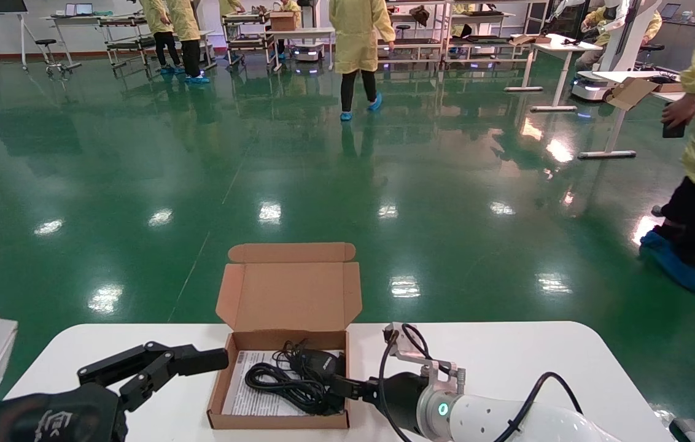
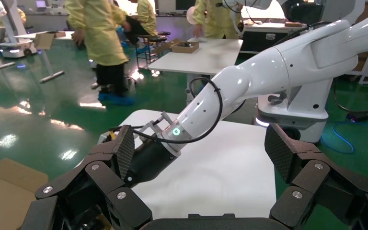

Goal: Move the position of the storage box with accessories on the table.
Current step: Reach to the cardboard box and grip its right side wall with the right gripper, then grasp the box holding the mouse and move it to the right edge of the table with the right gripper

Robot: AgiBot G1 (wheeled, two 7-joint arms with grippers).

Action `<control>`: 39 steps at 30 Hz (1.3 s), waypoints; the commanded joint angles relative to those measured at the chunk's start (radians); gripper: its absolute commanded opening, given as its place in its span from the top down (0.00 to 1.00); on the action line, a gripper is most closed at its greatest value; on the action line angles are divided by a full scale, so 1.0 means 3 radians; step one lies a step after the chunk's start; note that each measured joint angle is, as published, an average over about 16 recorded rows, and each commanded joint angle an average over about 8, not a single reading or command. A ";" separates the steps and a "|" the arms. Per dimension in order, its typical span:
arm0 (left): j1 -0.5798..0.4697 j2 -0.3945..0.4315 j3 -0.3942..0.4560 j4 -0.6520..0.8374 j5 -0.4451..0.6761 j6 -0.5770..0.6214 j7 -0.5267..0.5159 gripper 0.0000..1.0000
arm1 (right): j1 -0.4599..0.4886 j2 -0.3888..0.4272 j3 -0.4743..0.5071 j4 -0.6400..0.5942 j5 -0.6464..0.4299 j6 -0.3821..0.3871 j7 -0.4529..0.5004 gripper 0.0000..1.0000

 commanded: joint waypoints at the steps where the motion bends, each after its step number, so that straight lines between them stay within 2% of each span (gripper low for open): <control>1: 0.0000 0.0000 0.0000 0.0000 0.0000 0.0000 0.0000 0.00 | 0.0001 0.0000 -0.0010 -0.0003 0.0020 0.0002 -0.0010 1.00; 39: 0.0000 0.0000 0.0000 0.0000 0.0000 0.0000 0.0000 0.00 | 0.0091 0.0013 -0.0158 -0.0057 0.0294 -0.0113 -0.0221 1.00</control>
